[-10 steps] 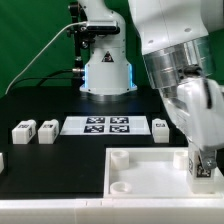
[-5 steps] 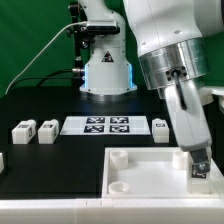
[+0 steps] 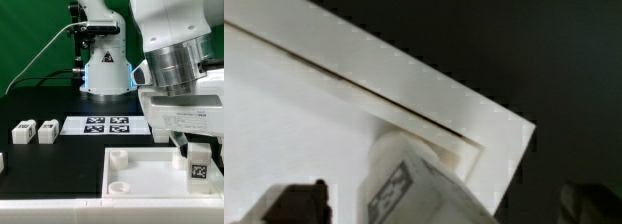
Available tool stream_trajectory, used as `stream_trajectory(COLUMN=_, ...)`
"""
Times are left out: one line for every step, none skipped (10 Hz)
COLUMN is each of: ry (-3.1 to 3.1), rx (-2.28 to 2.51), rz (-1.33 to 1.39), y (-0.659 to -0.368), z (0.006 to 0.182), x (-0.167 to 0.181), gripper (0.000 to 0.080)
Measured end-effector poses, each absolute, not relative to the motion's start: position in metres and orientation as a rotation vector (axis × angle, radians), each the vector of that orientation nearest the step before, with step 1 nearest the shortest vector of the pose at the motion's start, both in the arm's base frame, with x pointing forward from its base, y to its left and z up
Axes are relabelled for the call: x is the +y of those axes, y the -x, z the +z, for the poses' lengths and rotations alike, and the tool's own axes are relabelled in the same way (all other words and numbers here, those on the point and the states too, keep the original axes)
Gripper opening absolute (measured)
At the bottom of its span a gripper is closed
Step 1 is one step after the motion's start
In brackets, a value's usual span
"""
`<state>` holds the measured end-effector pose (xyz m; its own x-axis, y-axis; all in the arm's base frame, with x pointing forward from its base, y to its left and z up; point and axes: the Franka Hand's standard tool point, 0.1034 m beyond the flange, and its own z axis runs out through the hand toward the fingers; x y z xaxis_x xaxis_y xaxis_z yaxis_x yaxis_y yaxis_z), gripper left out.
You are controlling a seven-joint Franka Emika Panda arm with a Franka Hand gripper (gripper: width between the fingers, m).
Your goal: Assemble one leg
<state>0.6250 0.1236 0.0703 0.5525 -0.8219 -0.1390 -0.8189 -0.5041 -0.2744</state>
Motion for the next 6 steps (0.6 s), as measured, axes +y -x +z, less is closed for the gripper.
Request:
stream_trajectory(ry=2.565, rx=1.198, rz=-0.042, y=-0.625, z=0.07, x=0.123, gripper=0.0649)
stream_trajectory(ry=2.562, rx=1.2, rz=-0.038, y=-0.625, z=0.072, x=0.125, gripper=0.0649)
stream_trajectory(ry=2.567, rx=1.178, rz=-0.034, y=-0.624, z=0.082, x=0.128, gripper=0.0649)
stream_trajectory(ry=2.568, rx=1.164, rz=-0.03, y=-0.623, z=0.092, x=0.13, gripper=0.0649)
stream_trajectory(ry=2.568, rx=1.153, rz=-0.022, y=-0.623, z=0.099, x=0.135, gripper=0.0649)
stream_trajectory(ry=2.567, rx=1.15, rz=-0.024, y=-0.624, z=0.101, x=0.137, gripper=0.0649)
